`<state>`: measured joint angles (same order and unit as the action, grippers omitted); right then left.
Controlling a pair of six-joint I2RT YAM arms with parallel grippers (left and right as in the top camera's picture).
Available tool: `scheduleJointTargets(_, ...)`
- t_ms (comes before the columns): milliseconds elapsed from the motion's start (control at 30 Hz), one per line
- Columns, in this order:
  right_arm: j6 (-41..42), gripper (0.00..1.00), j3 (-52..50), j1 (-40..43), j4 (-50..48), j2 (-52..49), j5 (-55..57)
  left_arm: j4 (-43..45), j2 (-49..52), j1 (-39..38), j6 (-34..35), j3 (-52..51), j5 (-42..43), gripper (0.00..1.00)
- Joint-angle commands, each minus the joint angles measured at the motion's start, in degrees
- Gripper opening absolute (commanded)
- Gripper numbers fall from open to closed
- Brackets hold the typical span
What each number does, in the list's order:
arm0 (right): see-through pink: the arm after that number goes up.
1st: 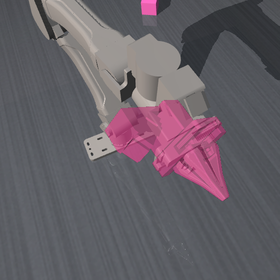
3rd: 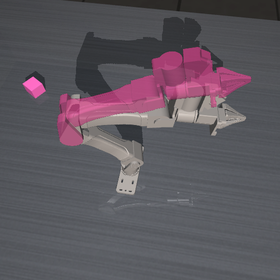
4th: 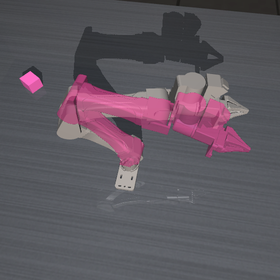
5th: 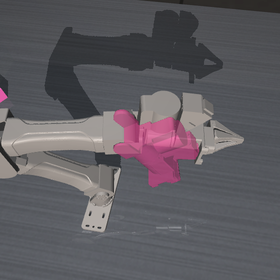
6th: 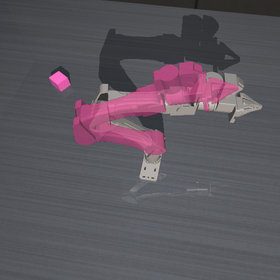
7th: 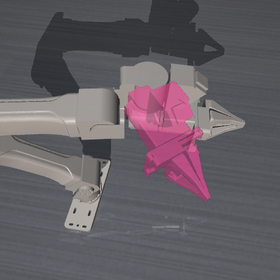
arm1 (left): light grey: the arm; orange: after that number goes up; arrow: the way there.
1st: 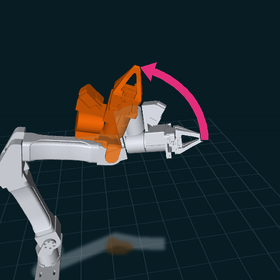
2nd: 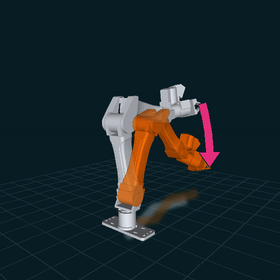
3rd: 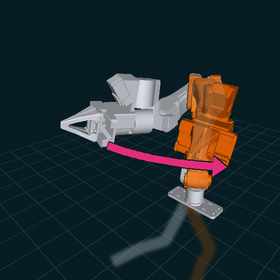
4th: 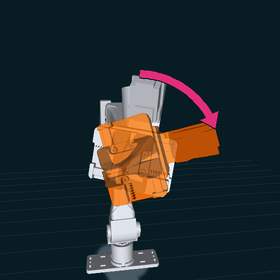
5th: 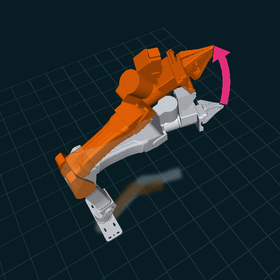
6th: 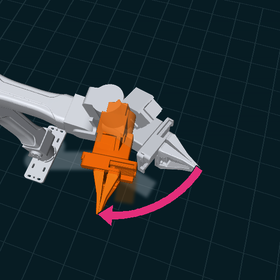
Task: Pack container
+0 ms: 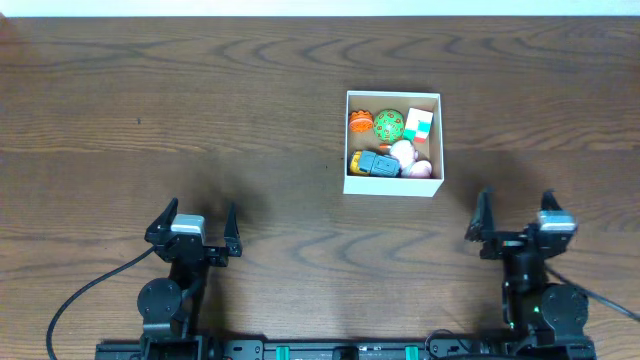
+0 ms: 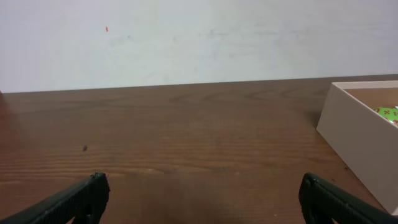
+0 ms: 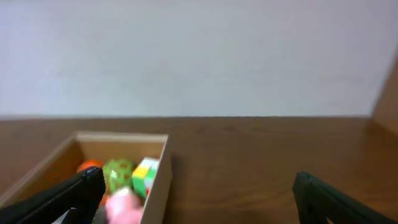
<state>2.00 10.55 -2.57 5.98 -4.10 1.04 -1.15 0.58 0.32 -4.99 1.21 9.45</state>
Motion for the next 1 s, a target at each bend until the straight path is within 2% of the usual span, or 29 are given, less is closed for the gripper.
scheduleJointTargets(0, -7.43, 0.99, -2.16, -0.33, -0.68, 1.92, -4.04, -2.03, -0.35, 0.11, -1.01, -0.98, 0.42, 0.98)
scheduleJointTargets(500, -7.23, 0.99, -10.32, -0.28, -3.48, 3.82, -4.04, -2.03, -0.35, 0.11, -0.98, -0.98, 0.42, 0.98)
scheduleJointTargets(967, -7.21, 0.99, -10.23, -0.28, -1.92, 3.82, -3.85, -2.03, -0.35, 0.11, -1.01, -0.98, 0.42, 0.98)
